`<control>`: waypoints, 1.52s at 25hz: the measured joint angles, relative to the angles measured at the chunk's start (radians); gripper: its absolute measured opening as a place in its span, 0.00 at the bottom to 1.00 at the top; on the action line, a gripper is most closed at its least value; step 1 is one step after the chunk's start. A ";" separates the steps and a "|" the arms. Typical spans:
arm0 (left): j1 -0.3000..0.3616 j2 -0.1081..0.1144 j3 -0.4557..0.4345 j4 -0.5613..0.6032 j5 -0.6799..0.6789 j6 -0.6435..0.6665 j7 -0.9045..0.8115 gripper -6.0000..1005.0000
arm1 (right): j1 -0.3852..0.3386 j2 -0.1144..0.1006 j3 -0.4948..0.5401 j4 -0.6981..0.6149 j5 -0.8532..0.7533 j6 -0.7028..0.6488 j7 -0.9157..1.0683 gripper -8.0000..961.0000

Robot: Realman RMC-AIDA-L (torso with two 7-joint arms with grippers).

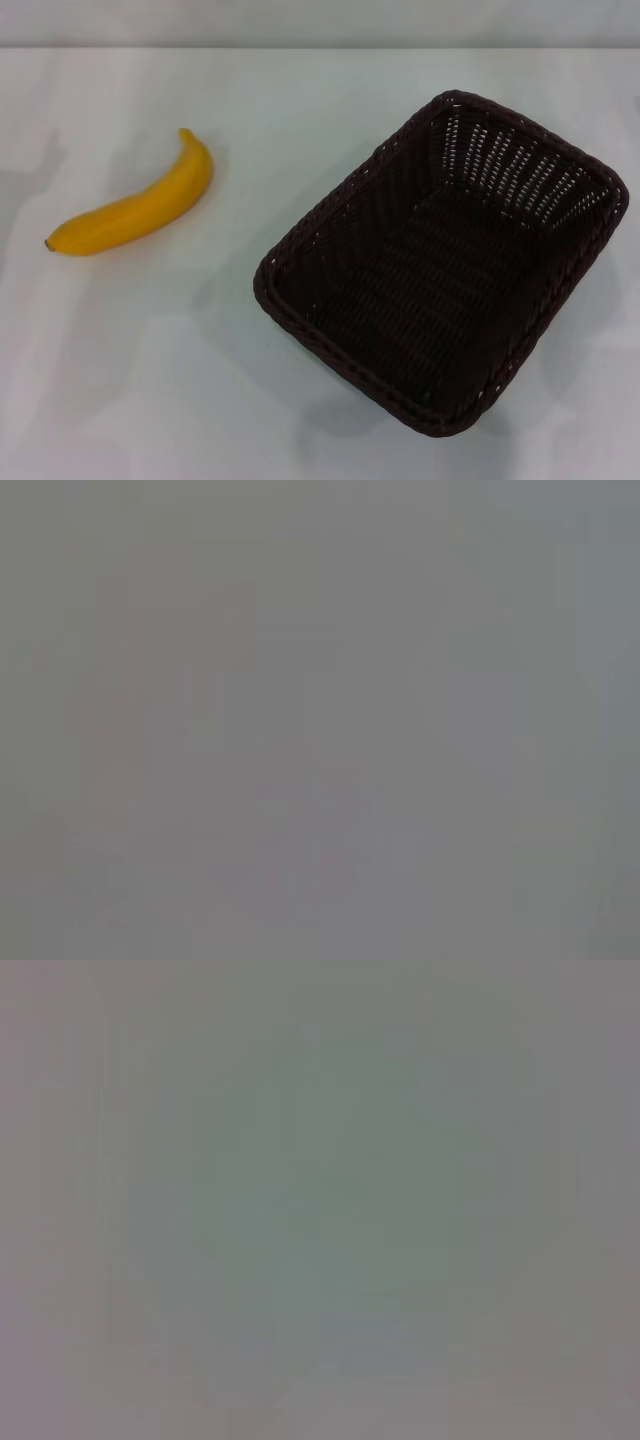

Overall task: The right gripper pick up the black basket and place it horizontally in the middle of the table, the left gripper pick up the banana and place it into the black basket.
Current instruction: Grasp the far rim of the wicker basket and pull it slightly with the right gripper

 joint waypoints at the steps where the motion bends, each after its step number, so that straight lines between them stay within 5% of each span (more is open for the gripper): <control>1: 0.000 0.000 0.000 0.000 0.000 0.000 0.000 0.88 | 0.000 0.000 0.000 0.002 0.000 0.003 0.000 0.80; 19: -0.002 0.001 -0.001 0.000 0.000 0.006 0.001 0.88 | 0.001 -0.003 0.006 0.011 -0.001 0.028 0.000 0.80; 28: -0.002 0.000 0.002 0.000 0.000 0.009 0.000 0.88 | -0.003 -0.030 0.015 0.062 -0.001 0.124 -0.001 0.80; 33: -0.002 0.000 0.004 0.000 0.000 0.009 0.000 0.88 | 0.004 -0.054 0.086 0.143 -0.001 0.352 -0.013 0.80; 38: -0.002 0.001 0.005 0.000 0.000 0.010 0.000 0.88 | 0.059 -0.065 0.253 0.262 0.006 0.779 -0.125 0.80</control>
